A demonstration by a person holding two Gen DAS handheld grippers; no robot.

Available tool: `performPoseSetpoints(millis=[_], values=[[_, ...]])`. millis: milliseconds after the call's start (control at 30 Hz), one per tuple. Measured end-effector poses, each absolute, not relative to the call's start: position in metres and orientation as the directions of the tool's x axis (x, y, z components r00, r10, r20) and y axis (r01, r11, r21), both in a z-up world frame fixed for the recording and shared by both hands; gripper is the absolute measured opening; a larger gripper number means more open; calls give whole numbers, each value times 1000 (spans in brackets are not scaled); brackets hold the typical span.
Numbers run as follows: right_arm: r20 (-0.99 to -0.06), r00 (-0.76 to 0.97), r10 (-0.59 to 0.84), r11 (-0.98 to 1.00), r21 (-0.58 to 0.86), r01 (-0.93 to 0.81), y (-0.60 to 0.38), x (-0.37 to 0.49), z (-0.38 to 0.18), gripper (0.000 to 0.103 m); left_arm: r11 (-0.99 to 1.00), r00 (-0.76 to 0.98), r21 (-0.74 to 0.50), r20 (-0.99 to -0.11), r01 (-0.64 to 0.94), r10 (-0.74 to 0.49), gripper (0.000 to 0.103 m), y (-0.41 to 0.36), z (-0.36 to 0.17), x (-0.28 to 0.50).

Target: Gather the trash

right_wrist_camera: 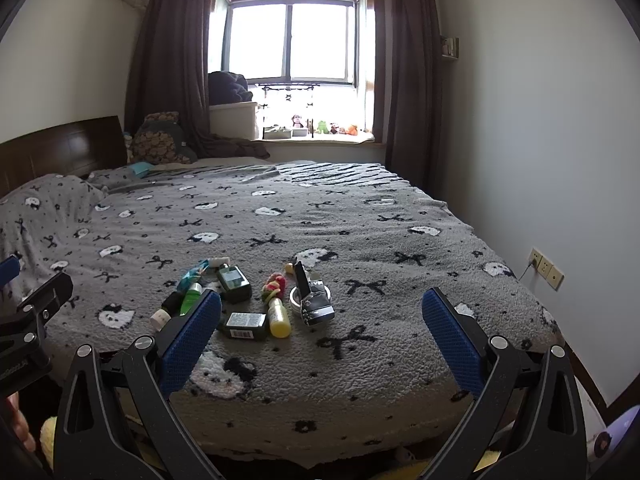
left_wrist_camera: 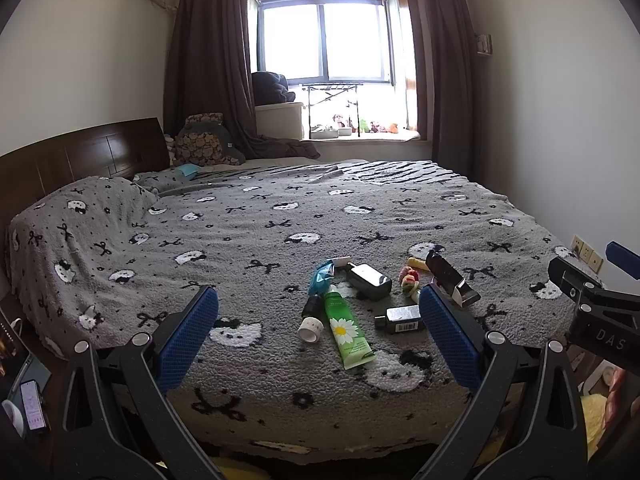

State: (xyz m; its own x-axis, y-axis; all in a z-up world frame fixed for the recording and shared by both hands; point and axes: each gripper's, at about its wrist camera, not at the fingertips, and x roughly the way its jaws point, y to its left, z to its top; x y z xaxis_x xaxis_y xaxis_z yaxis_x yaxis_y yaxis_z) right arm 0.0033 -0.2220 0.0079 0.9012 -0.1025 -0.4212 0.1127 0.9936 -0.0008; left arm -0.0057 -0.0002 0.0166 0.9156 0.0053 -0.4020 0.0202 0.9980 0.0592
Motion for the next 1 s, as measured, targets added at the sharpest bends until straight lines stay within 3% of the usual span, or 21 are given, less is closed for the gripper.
performPoseSetpoints(millis=[1000], values=[[-401,907,-124,991,-5,133,-225,5,6,100,997,911,79,-411,0,33,95,3,6,1]])
